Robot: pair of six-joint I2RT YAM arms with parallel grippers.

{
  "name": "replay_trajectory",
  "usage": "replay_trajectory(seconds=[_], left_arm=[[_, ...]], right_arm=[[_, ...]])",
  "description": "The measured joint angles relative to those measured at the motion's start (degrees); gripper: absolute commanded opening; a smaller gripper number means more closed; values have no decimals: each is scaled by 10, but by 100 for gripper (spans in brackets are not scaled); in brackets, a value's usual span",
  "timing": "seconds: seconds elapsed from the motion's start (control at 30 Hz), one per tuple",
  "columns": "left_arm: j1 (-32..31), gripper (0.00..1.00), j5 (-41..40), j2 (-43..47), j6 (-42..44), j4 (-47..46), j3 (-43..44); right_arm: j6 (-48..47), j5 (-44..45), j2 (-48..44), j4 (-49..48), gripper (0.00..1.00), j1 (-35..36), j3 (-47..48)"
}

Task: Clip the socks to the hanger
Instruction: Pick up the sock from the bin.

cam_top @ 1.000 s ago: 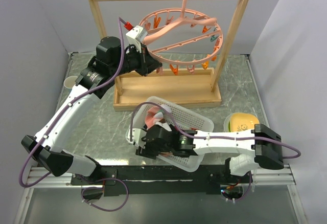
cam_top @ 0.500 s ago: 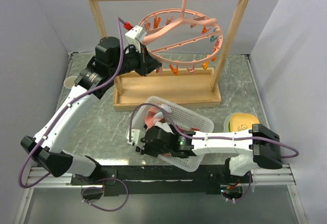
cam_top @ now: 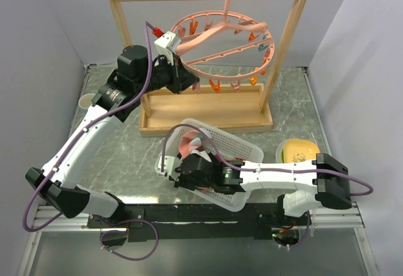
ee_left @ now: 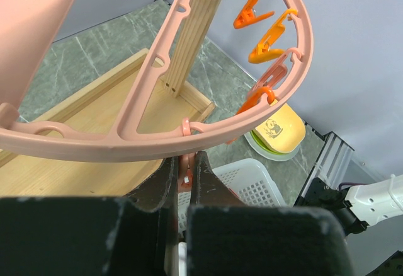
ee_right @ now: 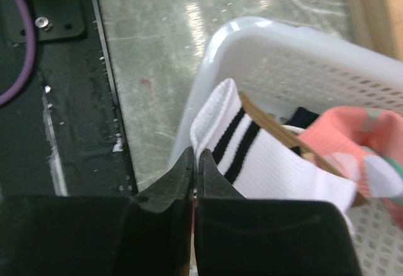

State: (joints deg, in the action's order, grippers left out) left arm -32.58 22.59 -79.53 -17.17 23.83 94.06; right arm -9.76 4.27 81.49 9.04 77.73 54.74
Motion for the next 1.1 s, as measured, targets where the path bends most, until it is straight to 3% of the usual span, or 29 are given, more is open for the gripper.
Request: replay_trajectory(seconds=[0.2, 0.5, 0.8, 1.1], left_arm=[[0, 1, 0, 1, 0, 0, 0], [0, 1, 0, 1, 0, -2, -2], [-3, 1, 0, 1, 0, -2, -2], [-15, 1, -22, 1, 0, -5, -6]], right_arm=[[-11, 73, -50, -3, 0, -10, 0], [-7, 172, -136, -54, 0, -97, 57], [35, 159, -152, -69, 0, -195, 73], [46, 140, -155, -76, 0, -223, 76]])
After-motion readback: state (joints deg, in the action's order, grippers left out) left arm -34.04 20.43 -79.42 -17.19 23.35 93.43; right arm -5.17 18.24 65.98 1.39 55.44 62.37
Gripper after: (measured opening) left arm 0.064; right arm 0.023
